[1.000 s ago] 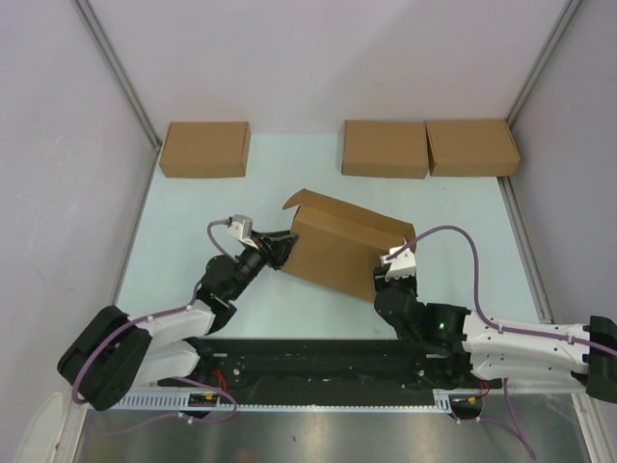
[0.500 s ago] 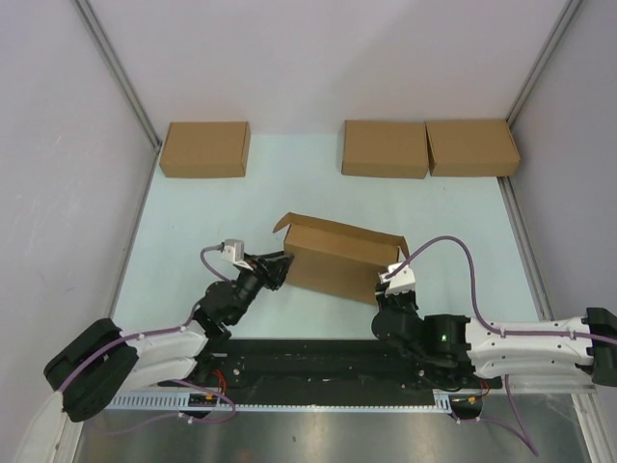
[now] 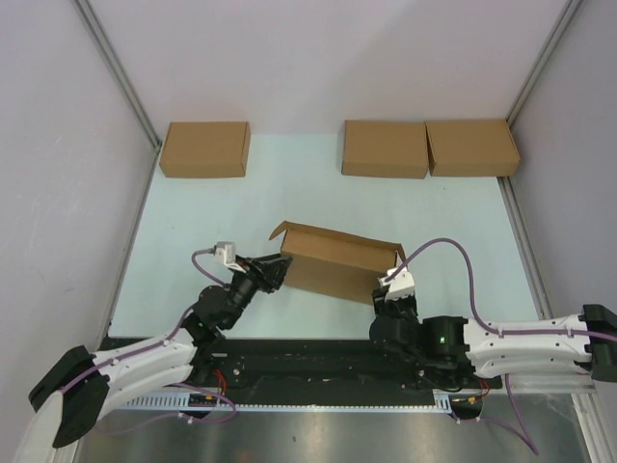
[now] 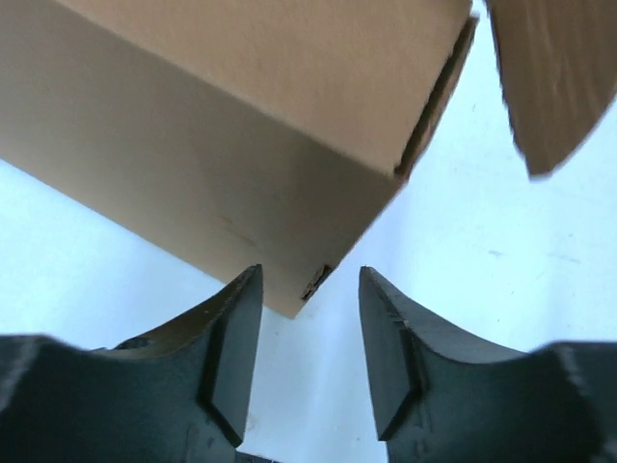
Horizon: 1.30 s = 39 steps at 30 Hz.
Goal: Fold the paper box
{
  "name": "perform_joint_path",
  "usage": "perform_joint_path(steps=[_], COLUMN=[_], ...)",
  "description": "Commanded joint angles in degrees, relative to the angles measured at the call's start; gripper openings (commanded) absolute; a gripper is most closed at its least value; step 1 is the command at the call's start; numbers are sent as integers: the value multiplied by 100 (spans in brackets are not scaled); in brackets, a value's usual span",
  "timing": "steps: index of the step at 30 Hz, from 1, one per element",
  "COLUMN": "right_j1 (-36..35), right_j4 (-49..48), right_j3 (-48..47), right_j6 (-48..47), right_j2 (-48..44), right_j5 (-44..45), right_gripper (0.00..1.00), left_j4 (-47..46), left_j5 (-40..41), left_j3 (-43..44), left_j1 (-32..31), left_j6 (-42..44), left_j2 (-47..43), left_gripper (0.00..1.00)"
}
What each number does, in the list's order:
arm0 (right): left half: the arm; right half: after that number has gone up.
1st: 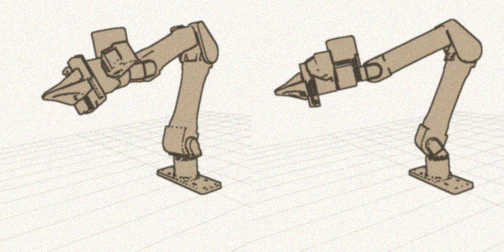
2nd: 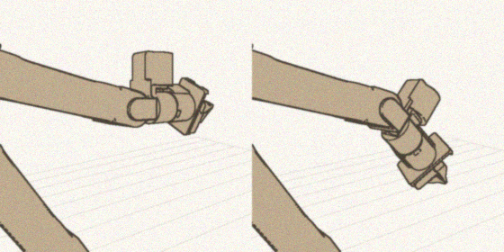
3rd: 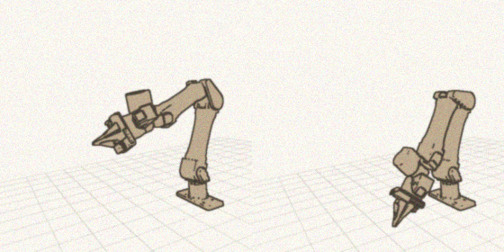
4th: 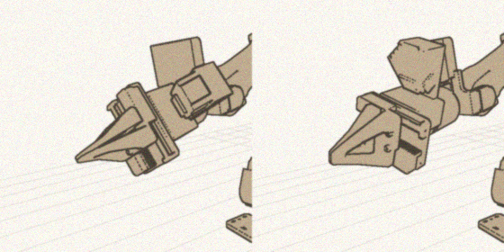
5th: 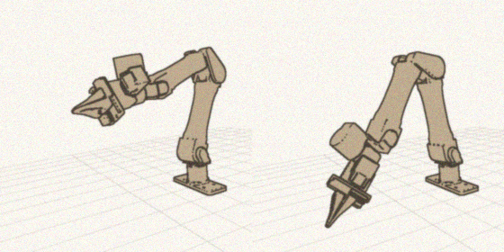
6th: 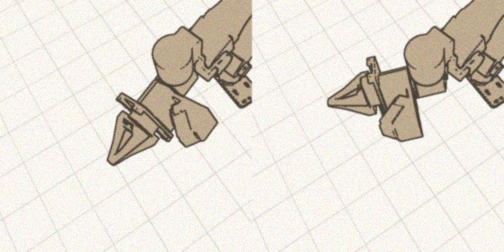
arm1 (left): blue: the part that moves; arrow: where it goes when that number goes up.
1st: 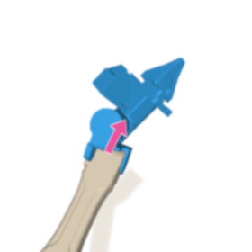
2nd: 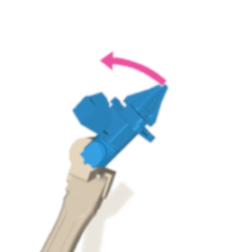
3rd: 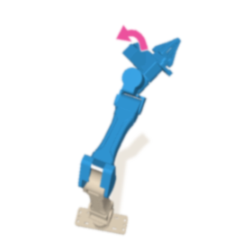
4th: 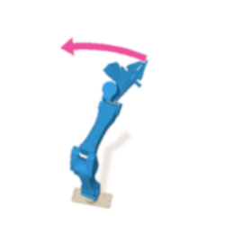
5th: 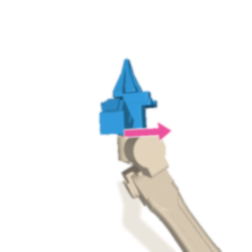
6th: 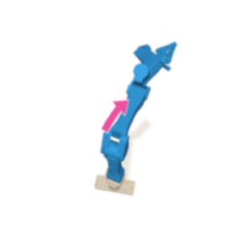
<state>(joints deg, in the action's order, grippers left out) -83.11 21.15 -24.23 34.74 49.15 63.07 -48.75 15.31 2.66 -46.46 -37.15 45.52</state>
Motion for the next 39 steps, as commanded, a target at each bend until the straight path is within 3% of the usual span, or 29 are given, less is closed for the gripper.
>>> perform_joint_path(steps=[1,10,21,29,34,39], right_j1=[-82,-328,-1119,-1743,-1805,-1498], right_j4=[433,1787,3428,4792,5425,5655], right_j3=[-337,-1066,-2067,-3490,-4133,-4345], right_j6=[647,1754,2879,3355,3442,3364], right_j2=[78,227,517,807,772,368], right_j5=[56,179,495,663,759,848], right_gripper=[55,75,82,82,82,79], left_j4=[549,1771,3625,5392,6140,6431], left_j5=[270,323,333,481,745,1141], left_j3=[-767,-731,-459,164,954,1930], left_j1=[-65,-74,-92,-127,-127,-127], left_j6=[-319,-539,-732,-865,-664,-84], left_j2=[-288,-1193,-2810,-3997,-4016,-3140], left_gripper=[56,64,67,68,70,75])
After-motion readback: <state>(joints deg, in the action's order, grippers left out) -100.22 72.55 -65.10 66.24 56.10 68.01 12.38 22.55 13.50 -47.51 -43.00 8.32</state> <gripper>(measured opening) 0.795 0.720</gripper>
